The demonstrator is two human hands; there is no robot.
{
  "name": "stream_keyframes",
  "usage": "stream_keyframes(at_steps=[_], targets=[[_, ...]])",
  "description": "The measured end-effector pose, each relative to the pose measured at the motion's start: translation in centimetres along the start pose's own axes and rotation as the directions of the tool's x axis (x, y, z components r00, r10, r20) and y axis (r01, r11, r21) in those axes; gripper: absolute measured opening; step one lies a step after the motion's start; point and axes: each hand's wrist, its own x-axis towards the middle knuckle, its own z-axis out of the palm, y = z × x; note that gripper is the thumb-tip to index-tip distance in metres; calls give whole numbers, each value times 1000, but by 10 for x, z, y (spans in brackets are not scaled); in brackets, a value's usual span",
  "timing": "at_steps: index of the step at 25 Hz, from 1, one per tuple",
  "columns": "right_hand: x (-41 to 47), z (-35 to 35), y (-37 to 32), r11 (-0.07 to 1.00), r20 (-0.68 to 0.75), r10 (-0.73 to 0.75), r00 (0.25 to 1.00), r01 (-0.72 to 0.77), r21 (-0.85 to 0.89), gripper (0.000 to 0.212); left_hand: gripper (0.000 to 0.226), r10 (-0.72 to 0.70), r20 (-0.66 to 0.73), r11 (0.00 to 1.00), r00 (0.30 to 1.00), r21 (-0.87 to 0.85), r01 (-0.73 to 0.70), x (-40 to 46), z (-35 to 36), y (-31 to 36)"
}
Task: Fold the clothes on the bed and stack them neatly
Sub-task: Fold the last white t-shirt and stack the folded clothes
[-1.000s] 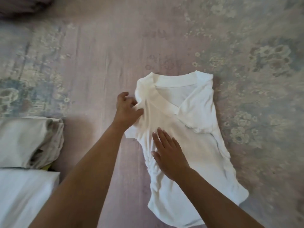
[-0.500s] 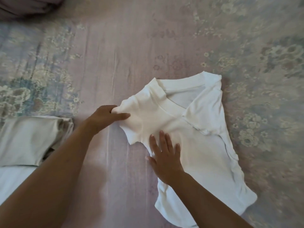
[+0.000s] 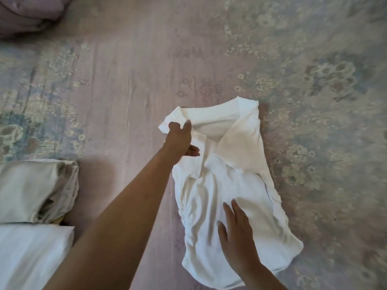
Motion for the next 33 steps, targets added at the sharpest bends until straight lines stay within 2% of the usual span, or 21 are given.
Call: stream_keyframes(at_steps=[1, 2, 3, 4, 5, 6, 8, 11, 12, 14, 16, 17, 18, 20, 23, 25, 26, 28, 30, 31, 33], targets=[[-1, -3, 7, 996, -15, -81, 997, 80, -48, 52, 40, 99, -20, 994, 995, 57, -98, -4, -5, -14], [-2, -7, 15, 979, -7, -181, 983, 179, -97, 57, 41, 236, -25, 951, 971, 213, -226, -9, -13, -32], [-3, -10, 23, 946, 15, -292, 956, 291, -141, 61, 43, 394, 26, 826, 919, 429, -366, -13, -21, -52], [-4, -14, 33, 896, 49, -400, 915, 402, -190, 63, 47, 530, 157, 627, 833, 588, -510, -20, -27, -72], [-5, -18, 45, 833, 81, -493, 866, 497, -244, 64, 52, 612, 326, 405, 720, 653, -640, -31, -30, -92], [-6, -24, 58, 774, 103, -560, 822, 563, -289, 64, 57, 612, 483, 229, 626, 649, -725, -44, -31, -109], [-7, -42, 91, 694, 148, -613, 776, 619, -368, 66, 72, 547, 696, -6, 465, 559, -829, -74, -33, -146], [-9, -82, 144, 613, 207, -615, 761, 626, -482, 77, 84, 470, 830, -134, 300, 403, -905, -119, -46, -212], [-8, -95, 158, 607, 245, -587, 772, 619, -499, 88, 85, 445, 852, -168, 278, 384, -908, -129, -50, -229], [-4, -111, 175, 600, 401, -464, 790, 613, -514, 109, 82, 380, 873, -251, 305, 415, -874, -137, -53, -250], [2, -111, 181, 585, 489, -387, 782, 618, -526, 106, 62, 440, 850, -324, 289, 451, -832, -139, -45, -255], [5, -110, 183, 582, 492, -393, 777, 624, -521, 100, 43, 521, 822, -347, 231, 451, -823, -139, -39, -253], [10, -108, 181, 575, 476, -426, 770, 636, -514, 92, 24, 611, 771, -330, 180, 455, -827, -138, -31, -251], [17, -101, 177, 512, 436, -530, 727, 684, -519, 72, 15, 754, 632, -192, 178, 471, -861, -140, -20, -245], [11, -96, 173, 424, 401, -665, 630, 761, -491, 40, 22, 807, 537, -79, 243, 507, -858, -153, -17, -242], [-6, -98, 170, 486, 415, -639, 647, 759, -434, 38, 21, 788, 530, -18, 314, 529, -848, -172, -23, -246], [-15, -100, 166, 528, 455, -589, 668, 744, -408, 39, 23, 753, 531, 52, 388, 540, -840, -184, -26, -248], [-36, -106, 156, 682, 588, -412, 696, 663, -308, 29, 29, 597, 535, 261, 598, 575, -776, -210, -34, -257], [-56, -112, 141, 870, 720, -230, 655, 469, -149, 16, 18, 322, 516, 498, 794, 621, -606, -234, -38, -263], [-64, -115, 134, 932, 753, -176, 634, 352, -79, 11, 8, 123, 518, 603, 847, 638, -478, -243, -37, -264], [-73, -121, 124, 990, 814, -88, 574, 139, 8, 18, 10, -178, 523, 708, 833, 657, -261, -253, -37, -260]])
